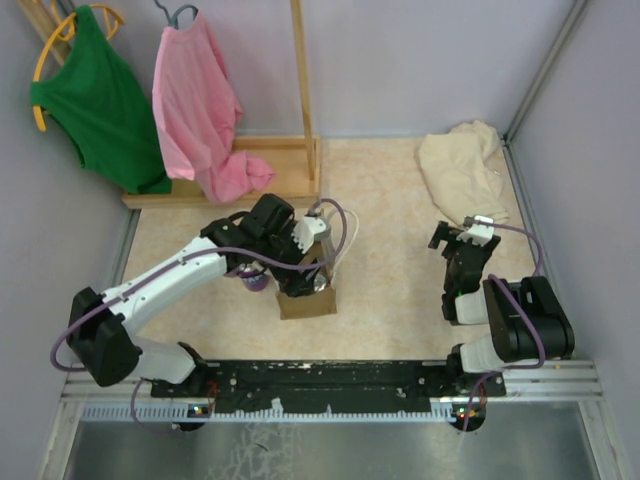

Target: Take the beverage out of the canvas bag

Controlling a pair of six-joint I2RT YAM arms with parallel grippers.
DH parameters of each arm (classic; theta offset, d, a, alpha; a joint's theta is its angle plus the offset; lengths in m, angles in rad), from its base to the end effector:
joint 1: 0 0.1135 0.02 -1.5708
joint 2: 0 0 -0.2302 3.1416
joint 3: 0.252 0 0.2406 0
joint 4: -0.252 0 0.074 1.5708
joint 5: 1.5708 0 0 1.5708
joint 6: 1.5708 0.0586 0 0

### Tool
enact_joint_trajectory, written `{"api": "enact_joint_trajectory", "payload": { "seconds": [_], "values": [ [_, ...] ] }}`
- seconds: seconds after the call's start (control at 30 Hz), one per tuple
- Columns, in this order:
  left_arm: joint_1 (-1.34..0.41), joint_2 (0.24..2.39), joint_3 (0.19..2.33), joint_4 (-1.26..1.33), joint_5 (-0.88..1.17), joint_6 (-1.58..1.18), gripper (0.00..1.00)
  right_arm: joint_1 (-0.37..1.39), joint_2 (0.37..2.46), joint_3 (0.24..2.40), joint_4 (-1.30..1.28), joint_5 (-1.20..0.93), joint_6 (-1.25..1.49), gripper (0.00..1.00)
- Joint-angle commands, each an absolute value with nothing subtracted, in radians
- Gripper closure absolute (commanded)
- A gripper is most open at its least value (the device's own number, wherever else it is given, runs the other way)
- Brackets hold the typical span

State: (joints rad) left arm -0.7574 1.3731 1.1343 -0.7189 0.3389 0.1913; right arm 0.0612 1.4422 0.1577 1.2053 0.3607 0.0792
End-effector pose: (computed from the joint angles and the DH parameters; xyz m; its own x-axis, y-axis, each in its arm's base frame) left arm 0.1972 -0.2132 0.2367 -0.4338 0.6570 -0.6166 0.8856 0.4369 -0.1575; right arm 0.2431 -0.0058 0.1250 -0.0555 0.0708 -0.9959 0.2993 0.9528 0.0510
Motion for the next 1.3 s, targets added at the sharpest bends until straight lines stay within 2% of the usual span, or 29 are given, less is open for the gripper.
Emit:
{"api": "enact_joint_trajectory", "payload": {
  "seconds": [0.0,0.4,0.6,1.27],
  "values": [
    [-0.794,1.385,1.106,-0.703,0.363,0.188,0.00,0.058,1.445,0.166,1.246,0.364,0.069,0.01],
    [-0.805,1.461,1.151,-0.678,0.250,0.325,0.00,0.058,1.445,0.166,1.246,0.364,0.068,0.01],
    [-0.812,1.490,1.180,-0.691,0.260,0.361,0.00,0.058,1.445,0.166,1.246,0.364,0.068,0.01],
    [-0.858,1.386,1.179,-0.702,0.229,0.343,0.01,0.058,1.445,0.166,1.246,0.364,0.068,0.01]
  ]
}}
